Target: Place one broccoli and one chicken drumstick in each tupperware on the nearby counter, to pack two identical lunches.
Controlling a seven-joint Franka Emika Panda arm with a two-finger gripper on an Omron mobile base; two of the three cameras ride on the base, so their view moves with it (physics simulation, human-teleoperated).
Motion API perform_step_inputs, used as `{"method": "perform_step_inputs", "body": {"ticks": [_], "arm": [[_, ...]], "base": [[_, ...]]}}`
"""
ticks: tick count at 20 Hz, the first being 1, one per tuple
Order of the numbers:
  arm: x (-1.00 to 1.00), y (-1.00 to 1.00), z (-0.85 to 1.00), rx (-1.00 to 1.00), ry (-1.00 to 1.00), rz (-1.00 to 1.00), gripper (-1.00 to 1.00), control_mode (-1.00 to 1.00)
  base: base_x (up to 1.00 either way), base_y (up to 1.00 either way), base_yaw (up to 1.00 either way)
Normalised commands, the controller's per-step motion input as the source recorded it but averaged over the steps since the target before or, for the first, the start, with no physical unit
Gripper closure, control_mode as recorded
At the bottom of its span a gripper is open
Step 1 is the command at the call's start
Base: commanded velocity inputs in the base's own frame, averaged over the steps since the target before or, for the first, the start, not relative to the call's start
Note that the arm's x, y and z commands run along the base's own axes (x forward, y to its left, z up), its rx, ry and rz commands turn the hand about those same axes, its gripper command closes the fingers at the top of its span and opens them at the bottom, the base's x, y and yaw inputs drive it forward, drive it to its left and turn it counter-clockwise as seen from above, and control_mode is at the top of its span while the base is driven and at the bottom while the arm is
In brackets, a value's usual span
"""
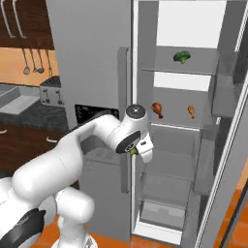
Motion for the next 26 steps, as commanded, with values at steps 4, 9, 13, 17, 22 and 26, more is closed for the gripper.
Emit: {"method": "perform_step_inputs", "body": {"ticks": [4,9,13,17,22,26], "arm": [[0.00,0.00,0.00,0.00,0.00,0.00,1.00,1.00],[0.00,0.00,0.00,0.00,0.00,0.00,1.00,1.00],[0.00,0.00,0.00,0.00,0.00,0.00,1.00,1.00],[0.00,0.00,0.00,0.00,0.00,0.00,1.00,1.00],[0.00,0.00,0.00,0.00,0.00,0.00,1.00,1.00],[0.00,0.00,0.00,0.00,0.00,0.00,1.00,1.00]], "base": [[-0.43,1.00,0.34],[-0.25,1.00,0.27],[0.10,1.00,0.18],[0.43,1.00,0.13],[1.00,1.00,-0.01],[1.00,1.00,-0.08]]}}
